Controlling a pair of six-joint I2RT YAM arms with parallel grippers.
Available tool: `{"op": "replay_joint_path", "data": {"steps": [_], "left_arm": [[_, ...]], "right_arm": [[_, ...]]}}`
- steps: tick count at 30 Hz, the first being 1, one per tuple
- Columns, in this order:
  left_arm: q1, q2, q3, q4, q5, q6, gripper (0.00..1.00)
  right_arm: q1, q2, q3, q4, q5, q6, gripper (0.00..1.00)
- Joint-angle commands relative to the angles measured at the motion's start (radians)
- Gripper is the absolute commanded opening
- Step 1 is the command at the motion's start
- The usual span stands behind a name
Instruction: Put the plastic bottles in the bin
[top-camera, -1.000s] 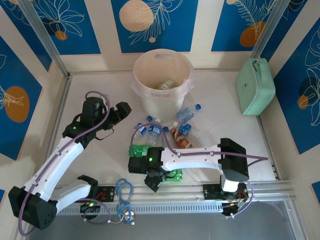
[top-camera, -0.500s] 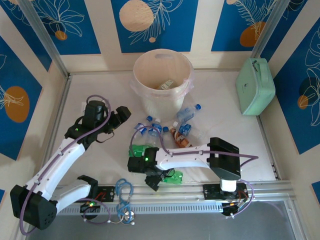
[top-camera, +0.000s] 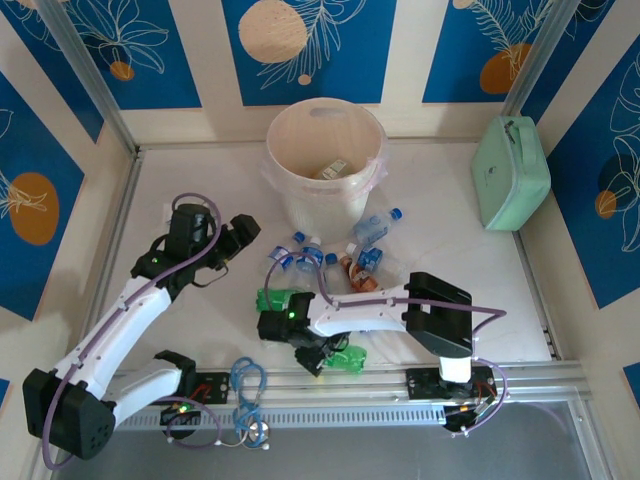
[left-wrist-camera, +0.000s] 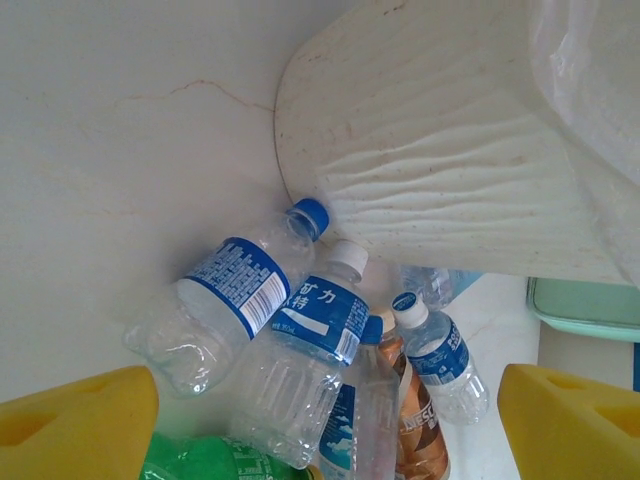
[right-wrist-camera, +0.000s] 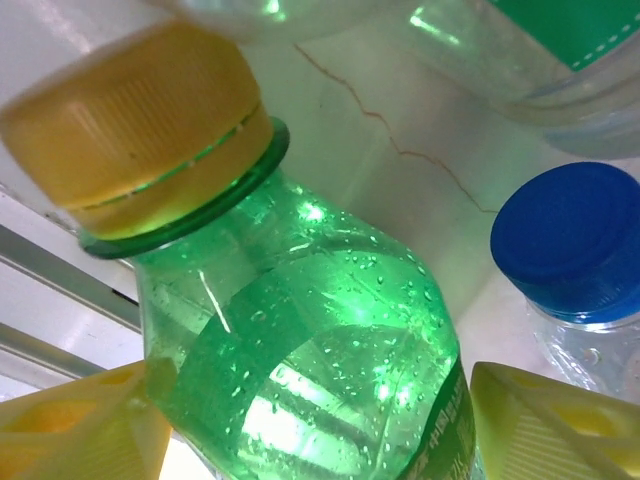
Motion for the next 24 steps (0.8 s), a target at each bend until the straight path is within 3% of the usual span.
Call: {"op": "replay_joint_path", "data": {"steps": [1,10,17,24], "left_arm": [[0.017,-0.005,0.003,0.02,0.016,-0.017,0.87],[0.021,-0.003,0.022,0.021,0.024,-0.016,0.87],[0.024,0.004,0.07,0.02,0.031,0.001,0.87],[0.024,0.0,0.134,0.018,0.032,0.029,0.88]], "right_arm": [[-0.004,0.014,-0.017,0.012,-0.005,-0.013,0.71],[-0.007,-0.05,-0.011,0.0,0.036,0.004,0.63],[-0.029,-0.2,0.036,-0.037,0.086,0.038,0.62],[-0.116,-0.391,0.065,-0.017,0.116,0.09,0.58]]}}
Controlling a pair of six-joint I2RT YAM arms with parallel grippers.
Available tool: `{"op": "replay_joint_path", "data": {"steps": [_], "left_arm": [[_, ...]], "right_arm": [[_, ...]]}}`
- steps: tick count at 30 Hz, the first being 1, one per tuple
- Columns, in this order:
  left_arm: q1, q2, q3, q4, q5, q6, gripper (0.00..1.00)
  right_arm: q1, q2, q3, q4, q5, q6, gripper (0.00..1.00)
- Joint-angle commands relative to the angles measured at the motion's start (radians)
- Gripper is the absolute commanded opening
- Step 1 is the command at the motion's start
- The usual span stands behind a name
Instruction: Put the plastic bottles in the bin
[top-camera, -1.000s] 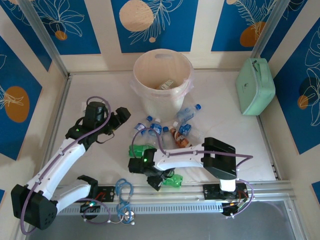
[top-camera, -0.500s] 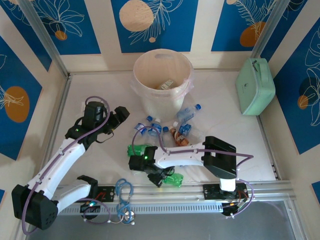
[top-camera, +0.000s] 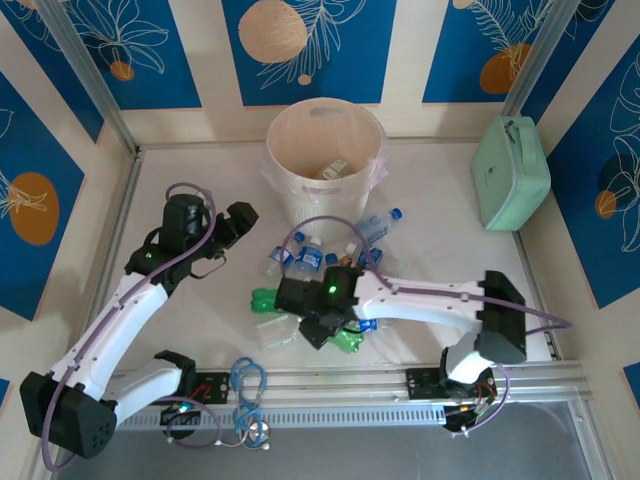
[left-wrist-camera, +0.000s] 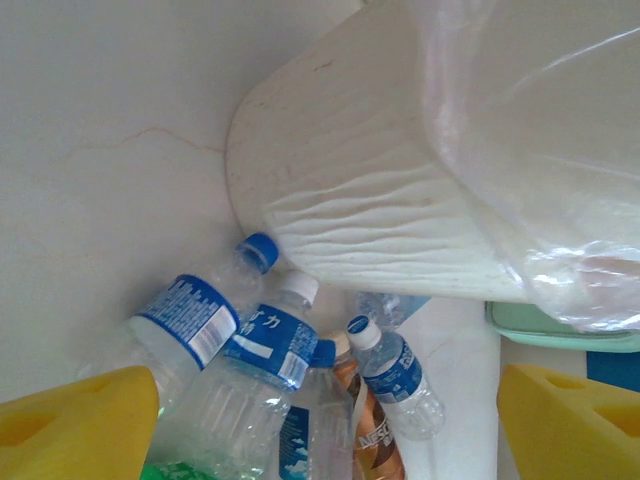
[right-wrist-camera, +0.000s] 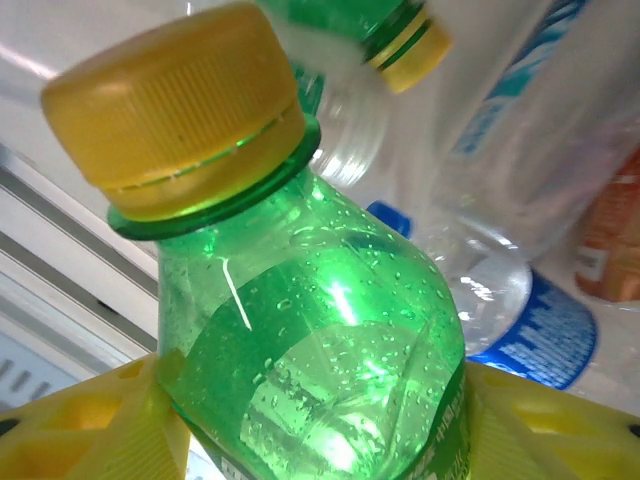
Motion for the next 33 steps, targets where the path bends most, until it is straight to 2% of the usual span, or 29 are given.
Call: {"op": "replay_joint_path", "data": {"steps": [1,5,8,14,20,26,33], "left_arm": [[0.011,-0.008,0.05,0.025,0.027,0.024,0.88],[0.011,-0.014,0.048,0.148,0.102,0.002,0.88],[0.009,-0.01,0.041,0.268,0.171,-0.028,0.88],[-0.014,0.005,0.036,0.493,0.296,-0.078,0.87],[-0.08,0.042,0.046,0.692,0.402,-0.1,0.89],[-0.172,0.106,0.054,0.89,0.501,-0.132,0.93],[-0.266,0.197,0.095,1.015,0.56,-0.163,0.96]], "right_arm": [[-0.055,-0.107,0.036,-0.002,0.044,0.058,0.58],[-0.173,-0.246,0.065,0.066,0.035,0.112,0.58],[-0.29,-0.345,0.078,0.146,-0.023,0.157,0.58],[-0.52,-0.486,0.055,0.343,-0.215,0.286,0.58],[-0.716,-0.497,0.065,0.524,-0.445,0.423,0.59],[-0.783,-0.468,0.062,0.685,-0.576,0.537,0.59],[-0.793,-0.448,0.056,0.827,-0.621,0.631,0.59]]}}
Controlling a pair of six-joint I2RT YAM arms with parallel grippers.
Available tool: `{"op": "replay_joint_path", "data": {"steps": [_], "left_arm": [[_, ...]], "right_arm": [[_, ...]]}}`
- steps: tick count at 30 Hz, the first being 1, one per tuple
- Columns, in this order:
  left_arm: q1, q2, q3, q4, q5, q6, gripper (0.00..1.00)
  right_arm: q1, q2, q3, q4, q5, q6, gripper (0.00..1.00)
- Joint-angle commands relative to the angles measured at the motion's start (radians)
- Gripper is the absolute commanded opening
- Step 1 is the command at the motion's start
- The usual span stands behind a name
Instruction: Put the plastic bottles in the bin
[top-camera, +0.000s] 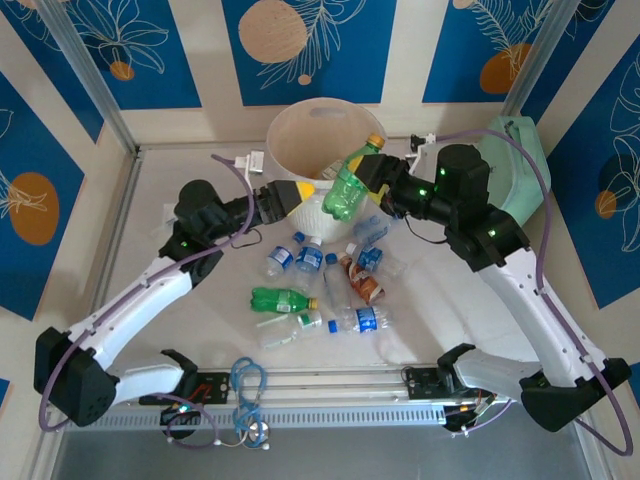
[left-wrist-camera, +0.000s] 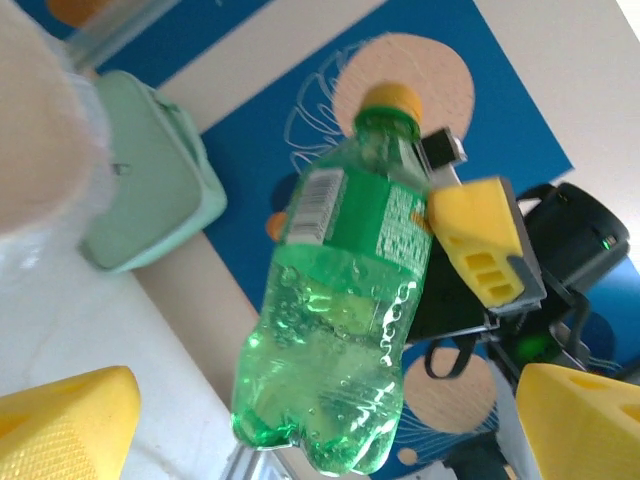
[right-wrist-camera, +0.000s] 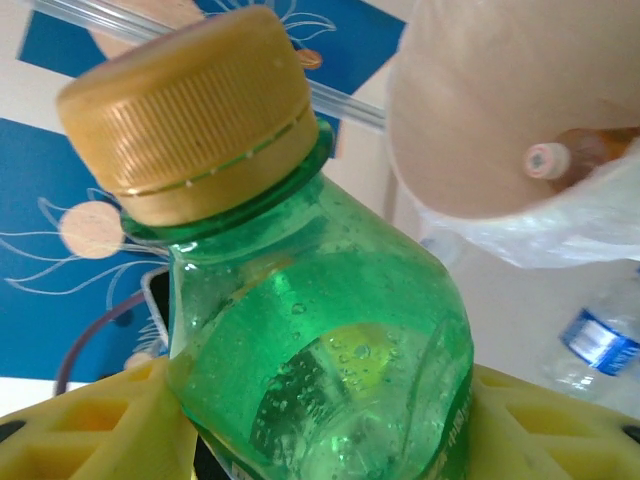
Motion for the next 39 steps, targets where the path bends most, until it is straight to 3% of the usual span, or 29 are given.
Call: {"op": "replay_joint_path", "data": {"steps": [1,11,26,39], "left_arm": [[-0.04,0.029,0.051,0.125,0.066,-0.016,0.97],[-0.061,0.086,0.066,0.28,0.063,-0.115,0.98],[-0.075,0.159,0.137,0.315,0.064,-0.127,0.74],[-0.058,0.157,0.147,0.298,0.004,-0.106,0.62]], "right_arm": [[-0.006,-0.004,0.004,0.133,-0.054,0.077,0.59],[-0.011,0.011,-0.056,0.307,-0.06,0.183,0.59],[-0.011,0.019,-0.13,0.409,-0.068,0.255,0.59],[-0.02,0.005,-0.133,0.39,-0.062,0.25,0.62]]}}
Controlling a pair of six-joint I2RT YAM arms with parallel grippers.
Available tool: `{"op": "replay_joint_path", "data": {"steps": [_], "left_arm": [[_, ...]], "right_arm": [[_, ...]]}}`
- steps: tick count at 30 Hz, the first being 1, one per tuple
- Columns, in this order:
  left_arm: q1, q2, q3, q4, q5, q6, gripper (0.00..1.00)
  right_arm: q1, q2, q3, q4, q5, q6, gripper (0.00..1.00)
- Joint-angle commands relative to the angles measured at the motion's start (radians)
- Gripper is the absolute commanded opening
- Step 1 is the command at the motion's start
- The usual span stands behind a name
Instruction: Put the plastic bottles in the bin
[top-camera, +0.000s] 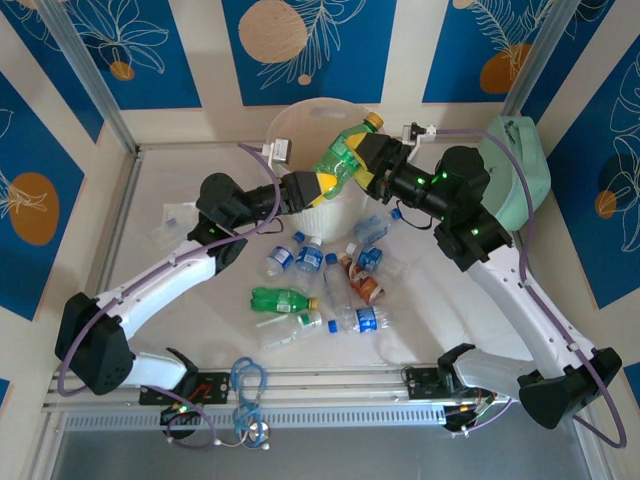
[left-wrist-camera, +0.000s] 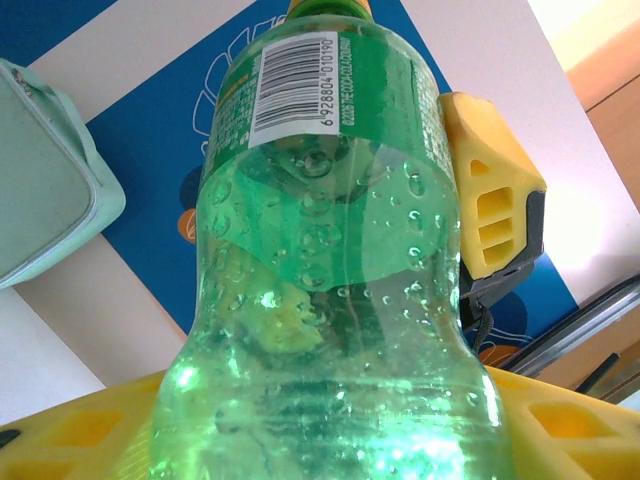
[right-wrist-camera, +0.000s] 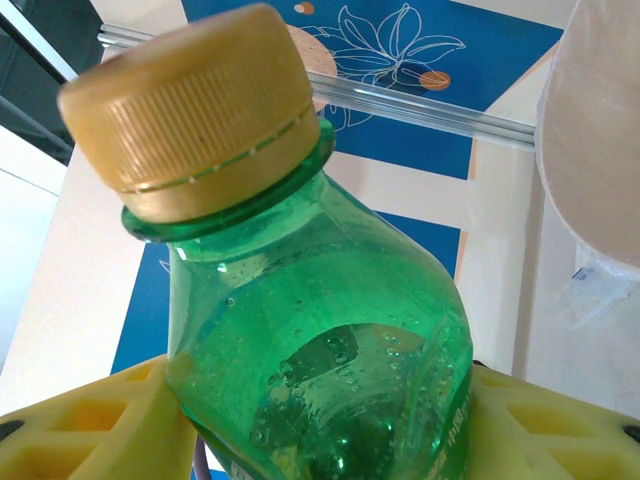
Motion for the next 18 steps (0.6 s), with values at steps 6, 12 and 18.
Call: {"op": "replay_joint_path", "data": {"steps": [6,12,18], "left_arm": [[0.062,-0.018,0.085,-0.045,-0.034,0.059,0.61],[0.142,-0.018,0.172,-0.243,-0.049,0.145,0.61],[0.211,0.081,0.341,-0.597,-0.084,0.243,0.6]], "right_arm": [[-0.059,-0.042,0.036,-0.208,0.027,-0.063,0.87],[-0.174,-0.08,0.088,-0.497,0.063,-0.158,0.94],[-0.241,-0.099,0.115,-0.816,0.17,-0.277,0.91]]}}
